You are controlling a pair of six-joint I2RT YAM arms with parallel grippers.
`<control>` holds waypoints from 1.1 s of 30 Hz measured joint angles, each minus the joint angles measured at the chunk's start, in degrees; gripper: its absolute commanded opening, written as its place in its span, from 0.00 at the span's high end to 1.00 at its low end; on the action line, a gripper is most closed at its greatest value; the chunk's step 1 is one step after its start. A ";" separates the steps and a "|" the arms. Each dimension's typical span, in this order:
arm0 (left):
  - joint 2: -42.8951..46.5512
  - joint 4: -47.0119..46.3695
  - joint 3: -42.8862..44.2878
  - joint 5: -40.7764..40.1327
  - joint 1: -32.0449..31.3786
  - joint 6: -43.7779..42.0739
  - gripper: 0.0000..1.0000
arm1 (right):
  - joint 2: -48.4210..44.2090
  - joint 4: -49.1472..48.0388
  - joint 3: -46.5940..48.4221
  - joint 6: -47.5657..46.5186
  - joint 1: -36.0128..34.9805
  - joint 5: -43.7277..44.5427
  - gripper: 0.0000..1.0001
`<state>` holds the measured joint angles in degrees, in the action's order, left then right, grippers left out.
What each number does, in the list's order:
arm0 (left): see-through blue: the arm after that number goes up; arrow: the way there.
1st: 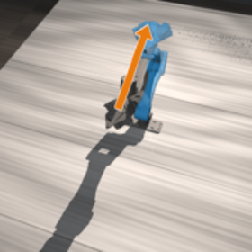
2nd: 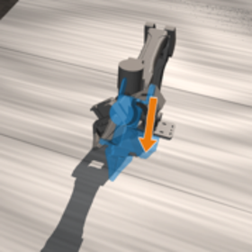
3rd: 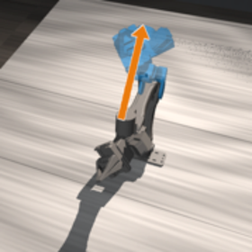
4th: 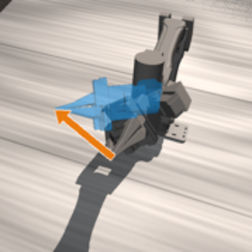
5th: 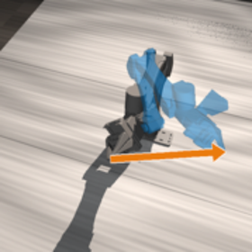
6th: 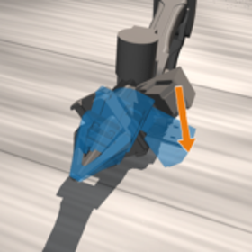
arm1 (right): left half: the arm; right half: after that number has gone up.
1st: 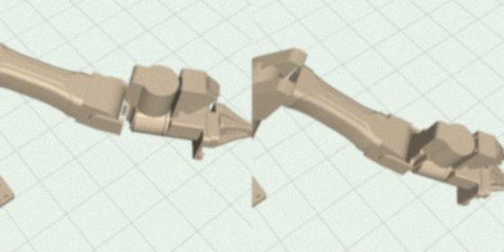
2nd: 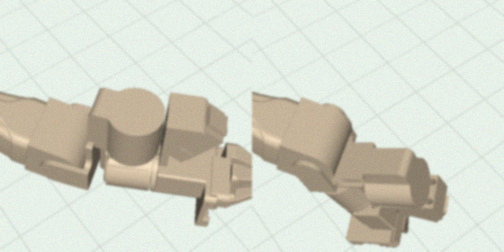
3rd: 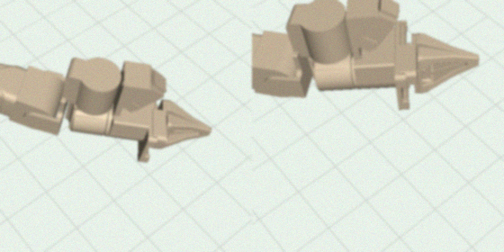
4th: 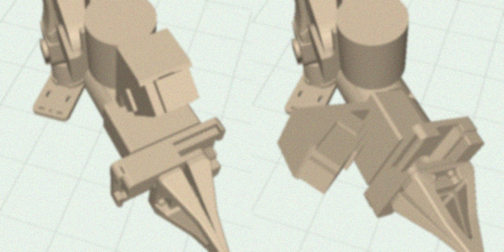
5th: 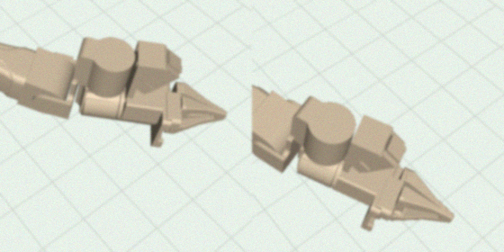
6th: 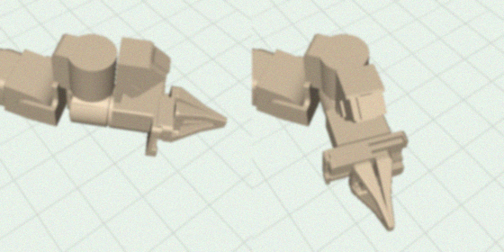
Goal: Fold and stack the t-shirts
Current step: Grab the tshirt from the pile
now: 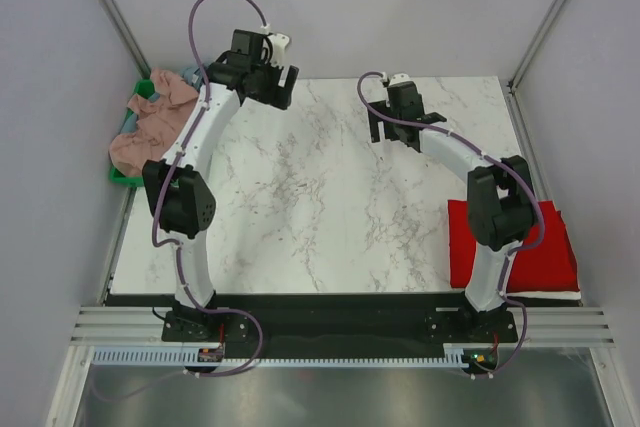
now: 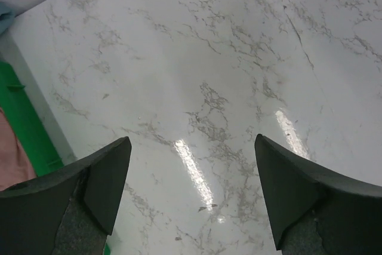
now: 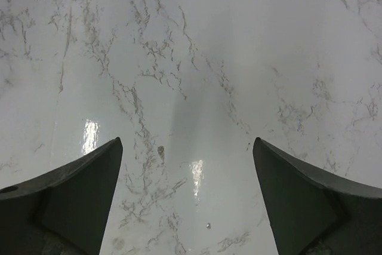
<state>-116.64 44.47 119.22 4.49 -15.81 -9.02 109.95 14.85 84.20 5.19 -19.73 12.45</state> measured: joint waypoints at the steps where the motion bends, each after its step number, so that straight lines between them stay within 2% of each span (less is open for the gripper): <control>1: 0.00 -0.02 0.31 0.07 0.48 -0.55 0.10 | 0.00 0.00 0.11 -0.26 -0.15 0.15 0.02; 4: 0.00 0.04 0.52 0.17 3.56 -2.82 0.18 | 0.00 0.07 0.37 -2.12 -0.48 0.33 0.02; 9: 0.00 0.87 0.52 0.48 13.00 -5.14 0.32 | 1.31 1.44 1.29 -6.03 -0.39 -0.61 0.02; 10: 0.00 1.07 0.52 0.70 15.15 -5.53 0.38 | 1.68 1.70 1.40 -6.49 -0.35 -1.33 0.02; 12: -0.02 1.55 0.52 1.31 18.60 -6.23 0.45 | 2.45 2.45 1.49 -6.80 -0.35 -2.58 0.02; 13: -0.28 2.01 0.83 1.70 20.37 -6.56 0.53 | 2.93 2.82 1.53 -6.93 -0.37 -3.58 0.02; 15: -1.36 2.67 2.10 1.97 23.04 -7.28 0.58 | 3.82 3.56 1.64 -6.95 -0.37 -5.25 0.02; 23: -7.34 3.45 3.78 1.88 27.85 -8.66 0.54 | 6.34 5.84 2.58 -7.85 -0.37 -9.40 0.02; 28: -10.16 3.48 3.85 -0.42 29.81 -10.25 0.42 | 8.28 6.86 4.68 -8.24 -0.37 -10.86 0.02; 31: -9.99 3.32 2.75 -1.68 30.86 -11.10 0.41 | 8.68 7.10 5.40 -8.59 -0.37 -11.30 0.02; 33: -7.52 3.34 -1.03 -2.49 31.58 -11.65 0.39 | 8.74 7.21 5.77 -8.98 -0.37 -11.43 0.02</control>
<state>-124.16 47.81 118.19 2.00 15.77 -20.67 118.69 22.06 89.97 -3.79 -20.10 1.02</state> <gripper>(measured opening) 0.592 0.982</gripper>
